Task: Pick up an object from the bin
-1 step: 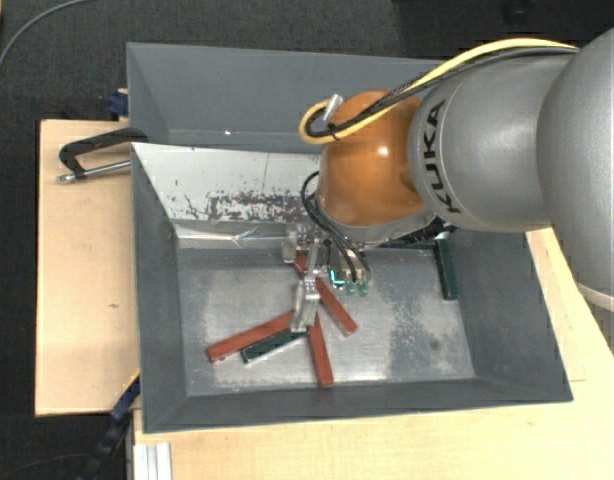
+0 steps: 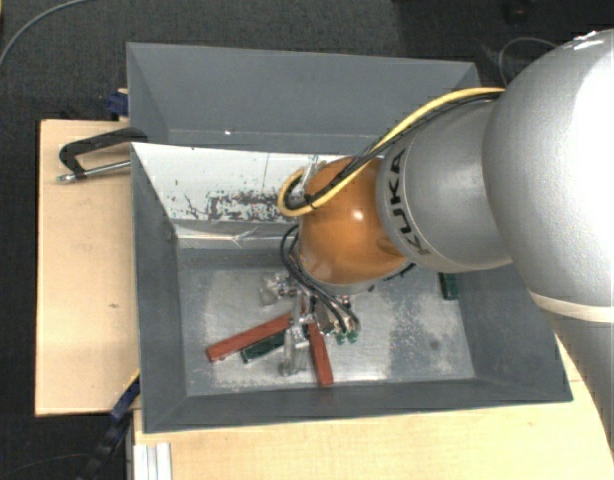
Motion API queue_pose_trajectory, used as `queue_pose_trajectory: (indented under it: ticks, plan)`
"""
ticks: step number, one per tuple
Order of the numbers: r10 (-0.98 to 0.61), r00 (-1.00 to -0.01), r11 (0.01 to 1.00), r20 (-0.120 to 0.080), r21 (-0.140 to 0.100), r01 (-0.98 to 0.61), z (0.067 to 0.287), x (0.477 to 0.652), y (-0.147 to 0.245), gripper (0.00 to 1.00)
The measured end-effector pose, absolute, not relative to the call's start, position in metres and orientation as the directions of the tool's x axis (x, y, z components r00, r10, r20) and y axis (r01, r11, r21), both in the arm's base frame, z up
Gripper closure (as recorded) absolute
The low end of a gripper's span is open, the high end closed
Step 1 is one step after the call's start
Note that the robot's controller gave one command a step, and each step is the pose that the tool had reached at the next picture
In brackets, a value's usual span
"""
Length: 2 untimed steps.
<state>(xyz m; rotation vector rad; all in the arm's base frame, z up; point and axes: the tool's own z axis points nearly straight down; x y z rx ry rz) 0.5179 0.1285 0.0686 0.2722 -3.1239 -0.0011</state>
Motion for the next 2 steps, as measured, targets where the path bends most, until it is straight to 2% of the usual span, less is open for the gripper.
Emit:
queue_pose_trajectory:
  ticks: [1, 2]
  plan:
    - [-0.171, -0.985, 0.985, 0.0, 0.002, -0.171, 0.071, 0.52, 0.128, 1.0]
    - [-0.55, -0.835, 0.835, -0.011, -0.002, -0.55, 0.204, 0.501, 0.14, 1.0]
